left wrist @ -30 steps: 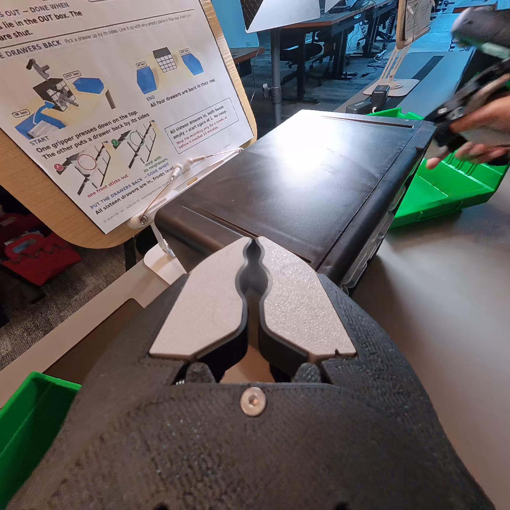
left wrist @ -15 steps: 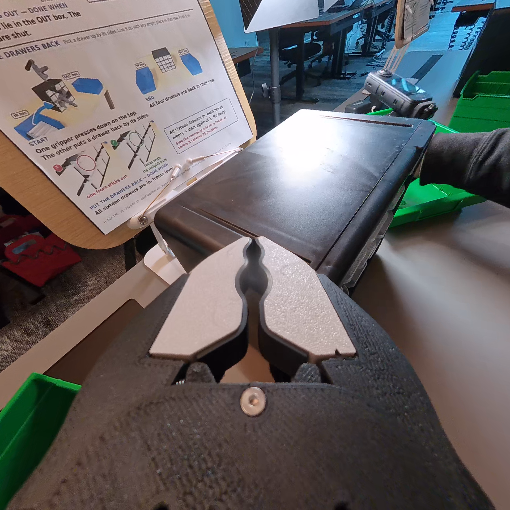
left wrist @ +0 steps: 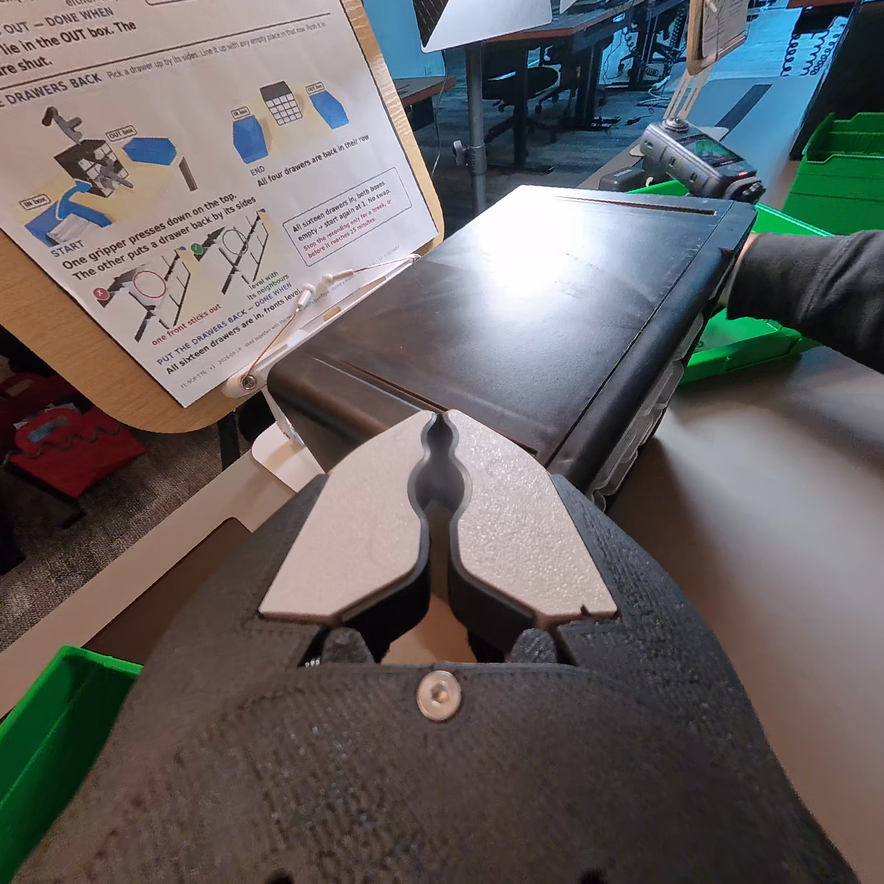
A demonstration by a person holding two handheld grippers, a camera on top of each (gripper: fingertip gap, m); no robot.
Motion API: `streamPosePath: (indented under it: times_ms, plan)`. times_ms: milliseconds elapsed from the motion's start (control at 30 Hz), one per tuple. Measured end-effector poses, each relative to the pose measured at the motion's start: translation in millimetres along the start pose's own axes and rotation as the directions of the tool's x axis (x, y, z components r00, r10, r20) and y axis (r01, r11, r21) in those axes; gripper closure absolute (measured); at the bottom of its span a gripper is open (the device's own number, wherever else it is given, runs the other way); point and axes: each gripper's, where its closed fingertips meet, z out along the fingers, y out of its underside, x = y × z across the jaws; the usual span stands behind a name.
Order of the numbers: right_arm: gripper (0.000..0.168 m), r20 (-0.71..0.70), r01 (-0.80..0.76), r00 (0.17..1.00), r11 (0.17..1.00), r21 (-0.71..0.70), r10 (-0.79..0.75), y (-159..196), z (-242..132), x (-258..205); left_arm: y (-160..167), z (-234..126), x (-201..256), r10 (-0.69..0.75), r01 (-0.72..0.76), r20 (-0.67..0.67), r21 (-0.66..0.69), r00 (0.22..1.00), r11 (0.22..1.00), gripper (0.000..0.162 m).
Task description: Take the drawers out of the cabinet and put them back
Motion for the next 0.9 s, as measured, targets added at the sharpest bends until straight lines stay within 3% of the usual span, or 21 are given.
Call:
streamPosePath:
  times_ms: [100, 200, 300, 433, 567, 733, 900]
  plan:
    - [0.15, 0.026, 0.081, 0.996, 0.993, 0.085, -0.084, 1, -17, -3, 0, 0, 0, 0.001, -0.001, 0.001, -0.001, 1.0, 1.0, 0.162]
    - [0.151, 0.101, 0.17, 0.969, 0.909, 0.381, -0.224, -13, -64, -25, 0, 0, 0, 0.0, 0.0, 0.002, 0.0, 1.0, 1.0, 0.162]
    - [0.151, 0.157, 0.226, 0.885, 0.698, 0.679, -0.439, -7, -138, -57, 0, 0, 0, -0.006, 0.006, -0.002, 0.003, 1.0, 1.0, 0.162]
    - [0.152, 0.076, 0.26, 0.726, 0.375, 0.89, -0.684, 35, -225, -84, 0, 0, 0, -0.005, 0.005, -0.001, 0.004, 1.0, 1.0, 0.162]
    - [0.154, -0.016, 0.331, 0.517, 0.183, 0.926, -0.856, 101, -262, -111, 0, 0, 0, -0.004, 0.004, 0.0, 0.004, 1.0, 1.0, 0.162]
    - [0.154, -0.213, 0.531, 0.261, -0.045, 0.846, -0.941, 163, -232, -150, 0, 0, 0, -0.003, 0.003, 0.003, 0.007, 1.0, 1.0, 0.162]
    - [0.153, -0.445, 0.618, 0.066, -0.314, 0.721, -0.893, 179, -207, -184, 0, 0, 0, -0.004, 0.004, 0.001, 0.012, 1.0, 1.0, 0.162]
